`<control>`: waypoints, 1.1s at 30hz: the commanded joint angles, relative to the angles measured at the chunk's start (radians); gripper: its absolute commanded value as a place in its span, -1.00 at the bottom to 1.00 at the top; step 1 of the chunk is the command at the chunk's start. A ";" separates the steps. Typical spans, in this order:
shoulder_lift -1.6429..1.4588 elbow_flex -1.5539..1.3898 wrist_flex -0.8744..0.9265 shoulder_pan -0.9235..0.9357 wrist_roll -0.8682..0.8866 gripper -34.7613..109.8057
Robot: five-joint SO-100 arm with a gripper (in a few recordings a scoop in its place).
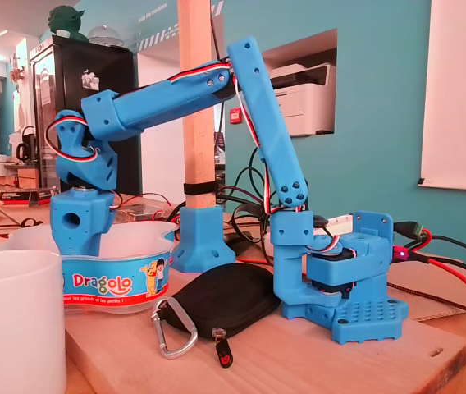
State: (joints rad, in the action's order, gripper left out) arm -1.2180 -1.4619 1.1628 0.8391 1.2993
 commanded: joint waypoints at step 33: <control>-0.020 -0.026 -0.081 0.008 -0.023 -0.19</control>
State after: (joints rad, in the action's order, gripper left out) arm -1.1996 -1.4895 1.0738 0.8283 1.2793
